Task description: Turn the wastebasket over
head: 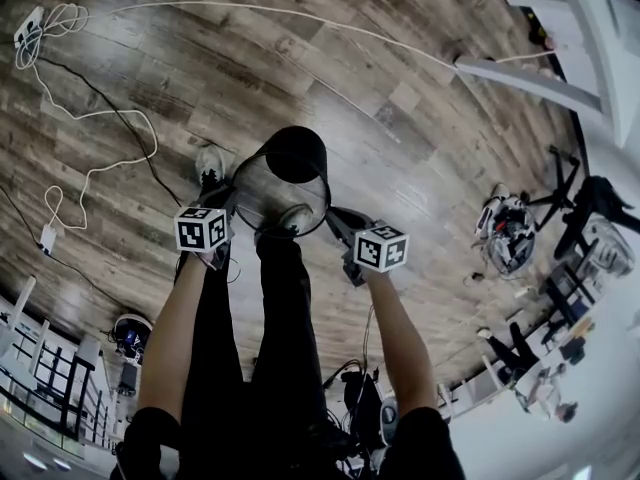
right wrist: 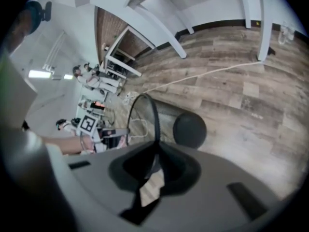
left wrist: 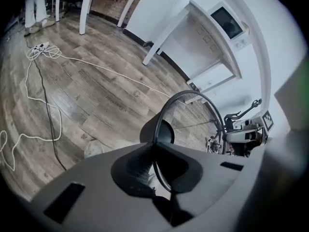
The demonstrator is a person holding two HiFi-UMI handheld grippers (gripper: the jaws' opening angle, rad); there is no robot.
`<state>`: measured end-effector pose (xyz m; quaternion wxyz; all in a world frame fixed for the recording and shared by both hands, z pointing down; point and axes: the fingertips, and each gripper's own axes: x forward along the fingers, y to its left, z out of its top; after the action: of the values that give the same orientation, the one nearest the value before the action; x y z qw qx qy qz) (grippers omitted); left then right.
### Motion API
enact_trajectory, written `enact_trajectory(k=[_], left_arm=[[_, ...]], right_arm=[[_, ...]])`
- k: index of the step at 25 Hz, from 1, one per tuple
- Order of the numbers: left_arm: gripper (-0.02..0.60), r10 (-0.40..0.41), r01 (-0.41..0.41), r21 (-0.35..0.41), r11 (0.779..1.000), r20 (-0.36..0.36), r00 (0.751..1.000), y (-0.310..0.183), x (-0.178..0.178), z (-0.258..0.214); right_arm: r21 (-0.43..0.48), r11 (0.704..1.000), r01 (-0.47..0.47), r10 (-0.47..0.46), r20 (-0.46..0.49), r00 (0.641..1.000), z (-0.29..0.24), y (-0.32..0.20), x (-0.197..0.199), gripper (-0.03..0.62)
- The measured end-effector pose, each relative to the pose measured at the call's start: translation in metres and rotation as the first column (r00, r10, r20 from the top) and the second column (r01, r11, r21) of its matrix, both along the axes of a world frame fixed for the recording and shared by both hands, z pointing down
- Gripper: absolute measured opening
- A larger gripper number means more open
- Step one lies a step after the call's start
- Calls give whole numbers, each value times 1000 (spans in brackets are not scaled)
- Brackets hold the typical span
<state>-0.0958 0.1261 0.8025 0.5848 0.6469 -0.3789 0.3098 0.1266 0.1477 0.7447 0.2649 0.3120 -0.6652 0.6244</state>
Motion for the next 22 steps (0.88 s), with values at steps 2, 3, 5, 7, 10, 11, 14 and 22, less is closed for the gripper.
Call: enact_trajectory(k=[2,3,5,7,10,11,14,22], left_arm=[[49,5,-5,4,1000,14,1000,2,-2,0],[49,8,-8,3,1000,21,1000,3,-3,1],[49,10,-9,-1,1000,36,999,5,-5,4],[49,8,-8,-6,1000,48,999,5,-6,7],[51,1,0,-9,1000,62,998,6,-9,13],[51,-2,2,-10,1000,68,998,6,-10,16],[51,1,0,-13,1000,84,996,6,-15,28],[51,-2,4,-21,1000,77,997,4,-17,61]], right_arm=[[-17,1000,-15,15,-10,1000,14,5,1,52],[-25,999,-22,22,-15,1000,21,7,2,52],[-39,999,-37,36,-22,999,33,8,1,52],[-56,997,-52,50,-33,998,46,9,1,52],[-79,994,-78,74,-58,996,66,9,-1,51],[-85,993,-84,78,-70,994,73,9,-2,51],[-106,990,-98,87,-108,990,93,11,-7,51],[-123,983,-136,110,-199,974,127,9,-9,51]])
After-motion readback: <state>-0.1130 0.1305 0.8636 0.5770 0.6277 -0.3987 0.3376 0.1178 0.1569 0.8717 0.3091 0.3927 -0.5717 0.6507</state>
